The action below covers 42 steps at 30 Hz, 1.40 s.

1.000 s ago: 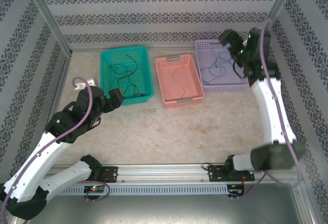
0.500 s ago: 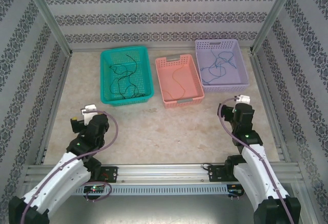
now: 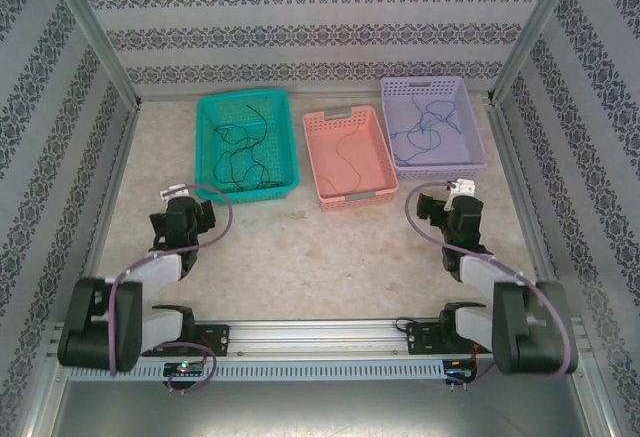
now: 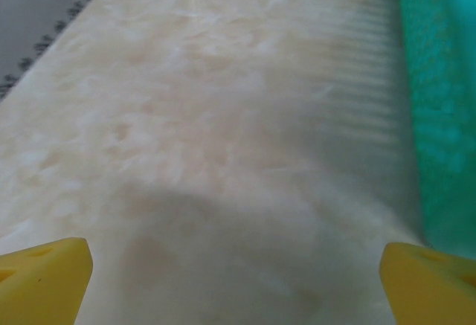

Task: Untangle the cables

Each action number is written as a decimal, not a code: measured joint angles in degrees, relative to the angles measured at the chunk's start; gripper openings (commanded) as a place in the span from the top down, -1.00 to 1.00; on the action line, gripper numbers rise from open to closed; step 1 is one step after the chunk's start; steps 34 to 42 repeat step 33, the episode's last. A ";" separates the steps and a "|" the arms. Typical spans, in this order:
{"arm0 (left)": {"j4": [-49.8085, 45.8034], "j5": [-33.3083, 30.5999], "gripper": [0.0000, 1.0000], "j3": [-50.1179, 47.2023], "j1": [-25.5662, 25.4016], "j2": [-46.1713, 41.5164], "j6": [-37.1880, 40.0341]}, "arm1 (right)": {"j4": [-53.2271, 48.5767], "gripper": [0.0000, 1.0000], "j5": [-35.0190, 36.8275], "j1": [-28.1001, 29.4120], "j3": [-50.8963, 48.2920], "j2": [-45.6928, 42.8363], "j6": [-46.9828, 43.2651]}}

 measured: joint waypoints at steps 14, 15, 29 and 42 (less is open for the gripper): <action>23.74 10.84 -0.99 1.88 2.43 14.08 3.19 | 17.05 -0.96 -6.29 0.96 5.16 16.76 -1.79; 27.52 11.10 -0.99 0.46 2.40 15.87 3.43 | 17.33 -0.96 -5.51 1.68 5.16 16.79 -2.14; 26.12 15.98 -0.99 4.87 2.32 18.84 6.23 | 17.11 -0.96 -1.70 4.48 6.71 16.83 -4.13; 25.99 15.98 -0.99 4.87 2.32 18.84 6.40 | 16.76 -0.97 -1.90 3.76 6.95 16.83 -4.13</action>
